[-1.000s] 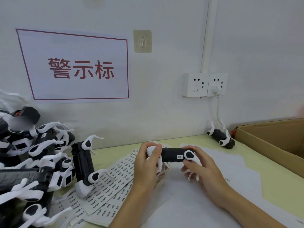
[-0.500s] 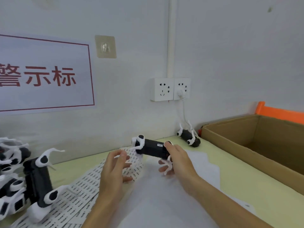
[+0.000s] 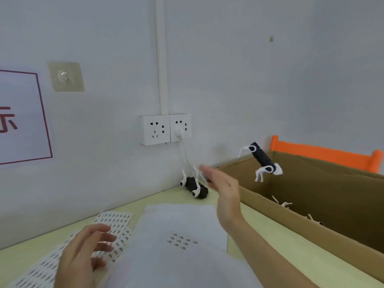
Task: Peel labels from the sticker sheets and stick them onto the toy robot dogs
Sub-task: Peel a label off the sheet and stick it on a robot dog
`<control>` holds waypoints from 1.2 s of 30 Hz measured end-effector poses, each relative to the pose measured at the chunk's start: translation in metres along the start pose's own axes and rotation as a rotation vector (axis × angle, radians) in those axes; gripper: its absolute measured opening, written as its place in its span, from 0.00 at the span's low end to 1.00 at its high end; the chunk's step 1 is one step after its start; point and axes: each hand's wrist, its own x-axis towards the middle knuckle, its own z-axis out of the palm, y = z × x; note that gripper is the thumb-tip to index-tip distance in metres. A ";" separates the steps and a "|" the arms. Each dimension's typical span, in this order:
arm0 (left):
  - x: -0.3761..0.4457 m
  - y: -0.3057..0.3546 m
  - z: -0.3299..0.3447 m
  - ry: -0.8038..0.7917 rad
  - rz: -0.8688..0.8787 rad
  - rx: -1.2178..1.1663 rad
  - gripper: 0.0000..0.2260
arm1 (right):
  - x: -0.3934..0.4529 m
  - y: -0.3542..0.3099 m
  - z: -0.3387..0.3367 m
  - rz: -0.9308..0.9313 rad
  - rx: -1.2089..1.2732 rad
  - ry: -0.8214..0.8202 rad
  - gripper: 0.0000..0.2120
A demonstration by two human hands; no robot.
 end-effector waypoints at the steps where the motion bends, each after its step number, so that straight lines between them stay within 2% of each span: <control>1: 0.000 0.001 0.000 -0.005 -0.008 -0.005 0.13 | -0.008 0.006 0.004 0.039 -0.141 -0.174 0.18; 3: -0.001 0.002 0.001 -0.011 -0.023 0.009 0.13 | -0.024 0.020 0.014 0.138 -0.285 -0.412 0.19; 5: -0.001 0.003 0.003 -0.004 -0.033 0.037 0.13 | -0.035 0.031 0.021 0.183 -0.392 -0.483 0.15; 8: 0.000 0.001 0.004 0.006 -0.061 0.112 0.14 | -0.045 0.045 0.022 0.189 -0.515 -0.516 0.14; 10: -0.001 0.000 0.008 -0.014 -0.054 0.273 0.15 | -0.048 0.051 0.021 0.204 -0.573 -0.535 0.14; 13: -0.009 0.007 0.017 -0.082 0.056 0.678 0.14 | -0.048 0.055 0.019 0.159 -0.647 -0.560 0.13; 17: -0.018 0.030 0.026 -0.190 0.193 1.260 0.08 | -0.047 0.060 0.017 0.053 -0.737 -0.594 0.15; 19: -0.018 0.039 0.029 -0.232 0.205 1.357 0.08 | -0.046 0.063 0.020 0.002 -0.785 -0.610 0.15; 21: -0.017 0.049 0.032 -0.208 0.196 1.406 0.07 | -0.045 0.063 0.021 -0.016 -0.791 -0.612 0.15; 23: -0.011 0.059 0.033 -0.167 0.151 1.437 0.05 | -0.044 0.063 0.021 -0.022 -0.782 -0.610 0.16; 25: -0.001 0.068 0.033 -0.195 0.074 1.523 0.06 | -0.043 0.062 0.021 -0.036 -0.771 -0.601 0.17; 28: 0.016 0.078 0.025 -0.395 -0.030 1.714 0.10 | -0.044 0.063 0.021 -0.044 -0.764 -0.592 0.18; 30: 0.027 0.085 0.011 -0.642 -0.135 1.826 0.05 | -0.044 0.064 0.021 -0.040 -0.750 -0.588 0.19; 33: 0.044 0.098 -0.019 -0.972 -0.293 2.045 0.10 | -0.044 0.066 0.021 -0.034 -0.740 -0.586 0.20; 36: 0.055 0.113 -0.044 -1.002 -0.342 2.258 0.04 | -0.042 0.067 0.022 -0.039 -0.740 -0.592 0.20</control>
